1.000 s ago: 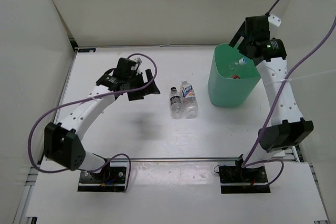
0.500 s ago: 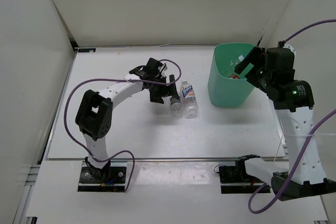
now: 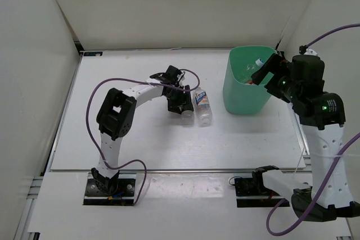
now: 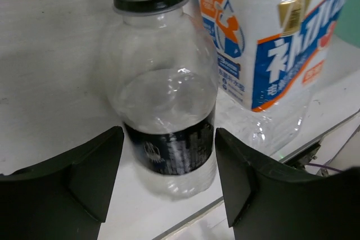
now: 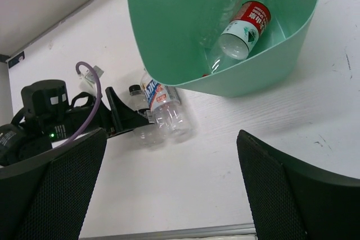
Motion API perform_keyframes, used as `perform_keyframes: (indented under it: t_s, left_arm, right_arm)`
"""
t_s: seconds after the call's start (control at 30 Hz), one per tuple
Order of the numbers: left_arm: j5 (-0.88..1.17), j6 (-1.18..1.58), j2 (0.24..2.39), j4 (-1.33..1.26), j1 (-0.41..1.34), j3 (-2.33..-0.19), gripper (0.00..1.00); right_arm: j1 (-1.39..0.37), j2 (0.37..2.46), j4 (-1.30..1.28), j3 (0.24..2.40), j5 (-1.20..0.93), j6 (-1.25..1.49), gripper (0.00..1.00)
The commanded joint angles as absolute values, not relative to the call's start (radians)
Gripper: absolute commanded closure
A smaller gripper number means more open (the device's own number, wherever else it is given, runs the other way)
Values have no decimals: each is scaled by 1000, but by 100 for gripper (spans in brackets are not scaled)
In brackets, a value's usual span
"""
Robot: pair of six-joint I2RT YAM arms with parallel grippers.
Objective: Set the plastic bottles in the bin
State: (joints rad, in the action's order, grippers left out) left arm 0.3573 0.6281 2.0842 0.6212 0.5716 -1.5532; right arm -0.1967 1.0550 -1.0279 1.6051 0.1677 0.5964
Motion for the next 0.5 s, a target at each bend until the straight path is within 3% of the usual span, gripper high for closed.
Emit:
perform_keyframes:
  t_s: [0.0, 0.2, 0.27, 0.37, 0.47]
  left_arm:
    - [387, 615, 2066, 618, 575, -1575, 24]
    - [341, 583, 1990, 618, 575, -1494, 33]
    - [341, 574, 1980, 618, 575, -1494, 44]
    - [324, 574, 1941, 618, 575, -1494, 53]
    - [238, 586, 1854, 629, 575, -1553, 53]
  right_arm:
    - [-199, 1040, -1051, 1649, 153, 543, 0]
    - [-199, 1040, -1051, 1611, 153, 546, 0]
    - [-199, 1031, -1051, 1598, 140, 557, 0]
    - [-199, 1031, -1051, 1589, 129, 557, 0]
    - [-199, 1022, -1051, 1580, 129, 557, 0]
